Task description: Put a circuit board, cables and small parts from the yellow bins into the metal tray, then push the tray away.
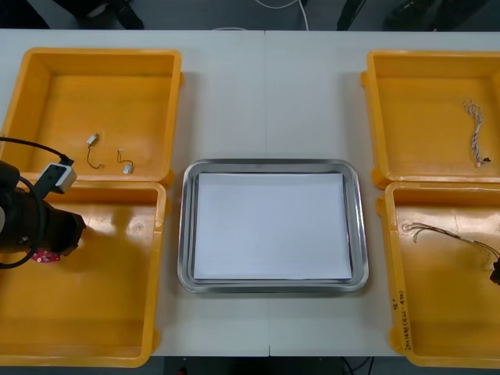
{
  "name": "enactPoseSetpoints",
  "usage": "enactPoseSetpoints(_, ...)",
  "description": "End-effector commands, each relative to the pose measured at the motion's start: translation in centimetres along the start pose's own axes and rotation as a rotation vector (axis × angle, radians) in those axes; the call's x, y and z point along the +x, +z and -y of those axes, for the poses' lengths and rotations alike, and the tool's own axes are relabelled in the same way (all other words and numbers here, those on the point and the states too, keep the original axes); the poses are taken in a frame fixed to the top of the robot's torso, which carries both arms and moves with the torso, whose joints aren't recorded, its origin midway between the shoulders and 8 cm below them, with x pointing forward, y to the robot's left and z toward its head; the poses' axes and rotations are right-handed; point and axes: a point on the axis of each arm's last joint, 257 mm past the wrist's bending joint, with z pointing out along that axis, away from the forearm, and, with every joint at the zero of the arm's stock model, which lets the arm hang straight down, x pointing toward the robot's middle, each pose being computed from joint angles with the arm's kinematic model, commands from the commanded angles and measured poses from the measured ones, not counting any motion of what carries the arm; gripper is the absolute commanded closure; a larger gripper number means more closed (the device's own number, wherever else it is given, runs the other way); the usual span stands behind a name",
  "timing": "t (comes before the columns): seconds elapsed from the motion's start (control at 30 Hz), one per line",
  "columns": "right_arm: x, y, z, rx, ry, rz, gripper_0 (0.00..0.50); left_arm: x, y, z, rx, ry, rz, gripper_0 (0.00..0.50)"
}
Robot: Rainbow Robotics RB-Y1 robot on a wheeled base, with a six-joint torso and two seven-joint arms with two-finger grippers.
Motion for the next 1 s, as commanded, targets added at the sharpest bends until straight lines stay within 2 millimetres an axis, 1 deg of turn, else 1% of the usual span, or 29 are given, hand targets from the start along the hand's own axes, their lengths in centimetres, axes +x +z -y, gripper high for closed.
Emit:
enactPoseSetpoints(0.03, 0.3, -1.4, -0.6, -0.006, 0.039, 0.035, 0.5, 1.1, 0.0, 3.0, 0.038, -0.037, 0.015, 0.5)
enactPoseSetpoints(0.2, 1.7, -1.8, -0.3, 0.014, 0.013, 0.035, 0.5, 1.8, 0.6, 4.6, 0.034, -0.024, 0.024, 0.5)
enactPoseSetpoints(0.3, 2.7, -1.8, 0.0, 0.026, 0.004, 0.026, 0.5, 2.1, 1.3, 5.2, 0.03, -0.022, 0.037, 0.5)
enactPoseSetpoints(0.33, 2.7, -1.8, 0.0, 0.026, 0.004, 0.026, 0.5, 2.1, 1.3, 5.2, 0.03, -0.022, 0.037, 0.5)
enactPoseSetpoints(0.37, 3.4, -1.7, 0.2, 0.029, 0.0, 0.019, 0.5, 2.4, 1.7, 5.5, 0.026, -0.02, 0.045, 0.5)
enactPoseSetpoints(0.5, 4.4, -1.3, 0.6, 0.038, -0.006, 0.016, 0.5, 3.2, 2.3, 5.8, 0.02, -0.018, 0.038, 0.5)
enactPoseSetpoints(0.73, 5.1, -0.8, 1.4, 0.05, -0.007, 0.021, 0.5, 4.0, 2.1, 6.1, 0.019, -0.017, 0.046, 0.5)
enactPoseSetpoints(0.87, 6.0, -0.5, 2.1, 0.064, -0.006, 0.005, 0.5, 4.8, 1.8, 6.5, 0.024, -0.021, 0.044, 0.5)
enactPoseSetpoints(1.0, 6.1, -0.3, 2.3, 0.065, -0.006, 0.012, 0.5, 5.4, 1.6, 6.5, 0.018, -0.018, 0.042, 0.5)
